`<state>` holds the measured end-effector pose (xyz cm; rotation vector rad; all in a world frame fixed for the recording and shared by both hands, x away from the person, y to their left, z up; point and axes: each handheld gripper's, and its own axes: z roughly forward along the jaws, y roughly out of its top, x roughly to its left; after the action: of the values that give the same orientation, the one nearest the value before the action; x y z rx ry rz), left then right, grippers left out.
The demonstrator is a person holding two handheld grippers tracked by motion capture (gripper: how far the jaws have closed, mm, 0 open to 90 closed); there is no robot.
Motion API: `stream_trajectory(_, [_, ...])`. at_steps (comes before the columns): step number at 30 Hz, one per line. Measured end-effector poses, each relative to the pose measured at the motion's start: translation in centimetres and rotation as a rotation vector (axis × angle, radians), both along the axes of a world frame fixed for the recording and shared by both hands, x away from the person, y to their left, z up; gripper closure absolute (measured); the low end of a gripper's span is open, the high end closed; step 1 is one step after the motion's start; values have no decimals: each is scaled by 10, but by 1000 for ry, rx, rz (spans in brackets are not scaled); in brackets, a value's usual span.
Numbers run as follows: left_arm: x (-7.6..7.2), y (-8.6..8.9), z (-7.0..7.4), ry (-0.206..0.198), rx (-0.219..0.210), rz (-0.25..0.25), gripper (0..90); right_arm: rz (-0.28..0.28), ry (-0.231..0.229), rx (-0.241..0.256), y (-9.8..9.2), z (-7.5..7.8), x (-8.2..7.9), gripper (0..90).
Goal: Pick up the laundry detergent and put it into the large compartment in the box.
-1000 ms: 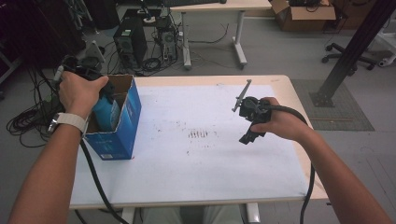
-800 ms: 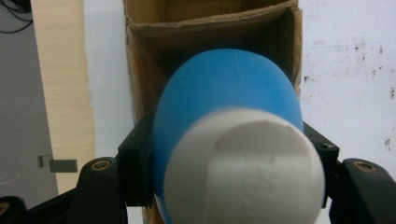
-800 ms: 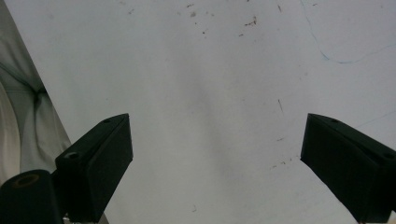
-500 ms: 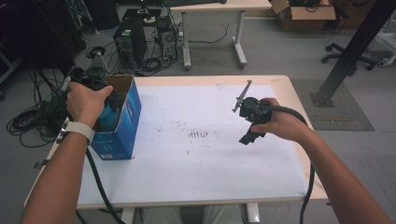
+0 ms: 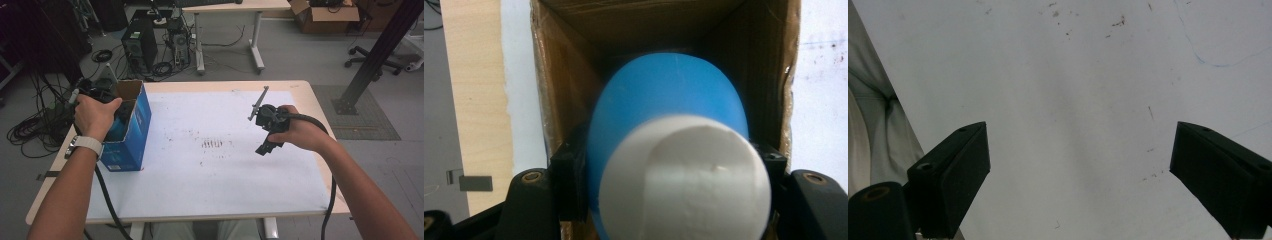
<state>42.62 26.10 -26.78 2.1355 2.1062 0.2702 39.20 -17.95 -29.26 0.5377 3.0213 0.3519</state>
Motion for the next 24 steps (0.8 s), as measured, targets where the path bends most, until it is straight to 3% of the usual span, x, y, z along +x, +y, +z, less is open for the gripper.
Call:
stream_trajectory(10, [1,0,-12,10,7,-7,371,-4,1,-3,-2,0,0,91])
stream_trajectory(24, [2,0,-14,3,8,-15,369,-7,0,-1,-1,0,1,91])
